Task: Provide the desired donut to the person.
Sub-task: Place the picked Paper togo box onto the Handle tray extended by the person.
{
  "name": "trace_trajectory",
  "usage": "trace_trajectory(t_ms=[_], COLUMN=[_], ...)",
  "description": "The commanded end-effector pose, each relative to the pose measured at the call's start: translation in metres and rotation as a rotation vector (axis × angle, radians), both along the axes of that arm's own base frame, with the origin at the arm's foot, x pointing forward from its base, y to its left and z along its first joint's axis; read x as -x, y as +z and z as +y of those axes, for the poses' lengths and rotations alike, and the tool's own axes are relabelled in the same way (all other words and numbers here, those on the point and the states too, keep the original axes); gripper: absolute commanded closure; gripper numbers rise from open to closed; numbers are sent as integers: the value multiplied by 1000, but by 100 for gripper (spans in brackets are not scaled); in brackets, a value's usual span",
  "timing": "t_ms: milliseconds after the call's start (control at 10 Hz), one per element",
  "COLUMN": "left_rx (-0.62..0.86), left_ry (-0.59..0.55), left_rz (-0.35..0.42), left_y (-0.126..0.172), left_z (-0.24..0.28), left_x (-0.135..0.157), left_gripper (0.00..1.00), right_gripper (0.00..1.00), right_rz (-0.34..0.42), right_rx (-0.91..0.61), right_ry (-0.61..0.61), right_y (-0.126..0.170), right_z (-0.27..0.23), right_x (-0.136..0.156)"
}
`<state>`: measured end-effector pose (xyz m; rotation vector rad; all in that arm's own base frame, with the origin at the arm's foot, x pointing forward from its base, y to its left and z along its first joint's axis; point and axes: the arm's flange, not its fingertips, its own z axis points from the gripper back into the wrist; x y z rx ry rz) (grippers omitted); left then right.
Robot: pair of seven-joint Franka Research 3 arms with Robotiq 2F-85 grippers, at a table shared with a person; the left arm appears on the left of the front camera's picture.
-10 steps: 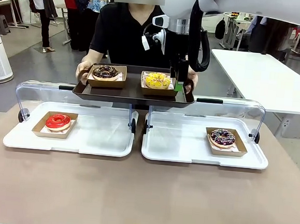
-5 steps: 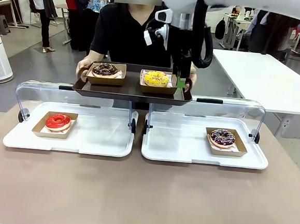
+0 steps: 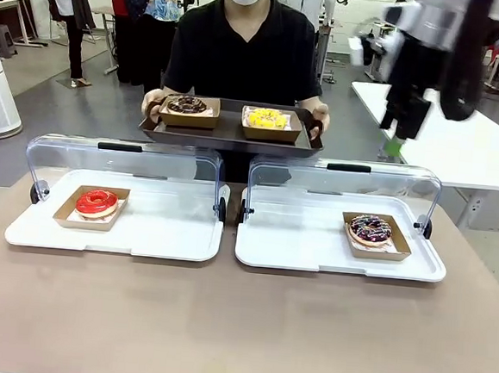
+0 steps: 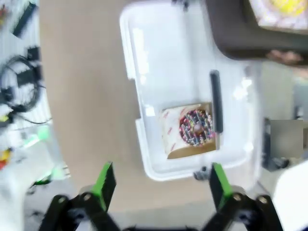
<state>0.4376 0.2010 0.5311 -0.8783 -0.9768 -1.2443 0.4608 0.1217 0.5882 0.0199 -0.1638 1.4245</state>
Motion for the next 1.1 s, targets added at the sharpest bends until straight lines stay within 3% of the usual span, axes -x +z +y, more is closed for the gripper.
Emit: trace_trajectory(t_ms=[0,1000], left_rx=[-4,-4], left_ry=[6,6], left_rz=[-2,-2], left_y=[2,2], left_z=[0,0], left_x=[0,0], left_gripper=[0,0], right_gripper=[0,0], right_rz=[-24,-5], right_rx=[-79,-46], right_ry=[4,-25], right_y=[-22,-21], right_z=[-16,-32], right_x=[6,3])
